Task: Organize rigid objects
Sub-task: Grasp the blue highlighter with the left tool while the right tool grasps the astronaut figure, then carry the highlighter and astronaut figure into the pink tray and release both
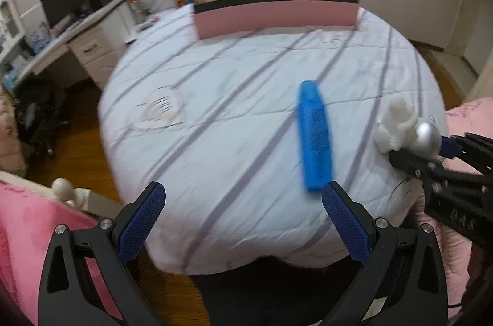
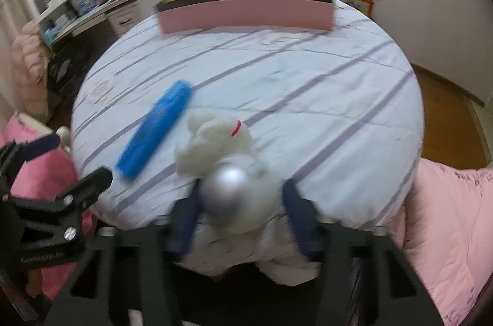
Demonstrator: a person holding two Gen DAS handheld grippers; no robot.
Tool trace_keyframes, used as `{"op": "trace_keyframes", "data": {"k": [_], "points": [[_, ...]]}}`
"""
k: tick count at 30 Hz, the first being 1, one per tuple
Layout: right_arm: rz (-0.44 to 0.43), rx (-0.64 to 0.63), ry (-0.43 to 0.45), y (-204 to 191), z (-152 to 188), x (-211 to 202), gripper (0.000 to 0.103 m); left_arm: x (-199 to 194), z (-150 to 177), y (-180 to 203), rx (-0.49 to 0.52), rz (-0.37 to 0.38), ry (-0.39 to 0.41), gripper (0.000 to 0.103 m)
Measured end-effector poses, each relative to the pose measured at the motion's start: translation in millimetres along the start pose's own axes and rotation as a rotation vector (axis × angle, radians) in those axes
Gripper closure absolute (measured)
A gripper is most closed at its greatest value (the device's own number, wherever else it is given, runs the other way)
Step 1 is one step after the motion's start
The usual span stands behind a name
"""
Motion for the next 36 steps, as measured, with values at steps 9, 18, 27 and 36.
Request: {"op": "trace_keyframes", "data": {"k": [9, 18, 27, 36], "points": [[0.027, -0.012, 0.015, 19.8, -27.8, 19.4, 0.055, 45.4, -32.0, 30.8, 0.034, 0.081, -0.053, 0.044], [0.013, -0.044, 0.022, 19.4, -34.9, 25.0, 0.057, 38.5, -36.0, 29.8, 0.035, 0.063, -0.056, 0.076], [-0.023, -0.012, 0.041, 20.9, -40.1, 11.0, 0.057, 39.4, -38.3, 30.0, 0.025, 0.049, -0.071, 0.076], [-0.011, 0.017, 0.141, 29.1, -61.3, -28.5, 0.057, 2.4, -66.5, 27.2, 0.044, -0.01, 0.035, 0.076]]}}
Point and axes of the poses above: each gripper's, at about its wrist camera, not at the fingertips, and x roughly the way its jaws point, y to its right, z to its underside, the point moved 6 cm from there along x, roughly the way its jaws point, and after that the axes turned 13 degrees about z, right-handed, at the moved point
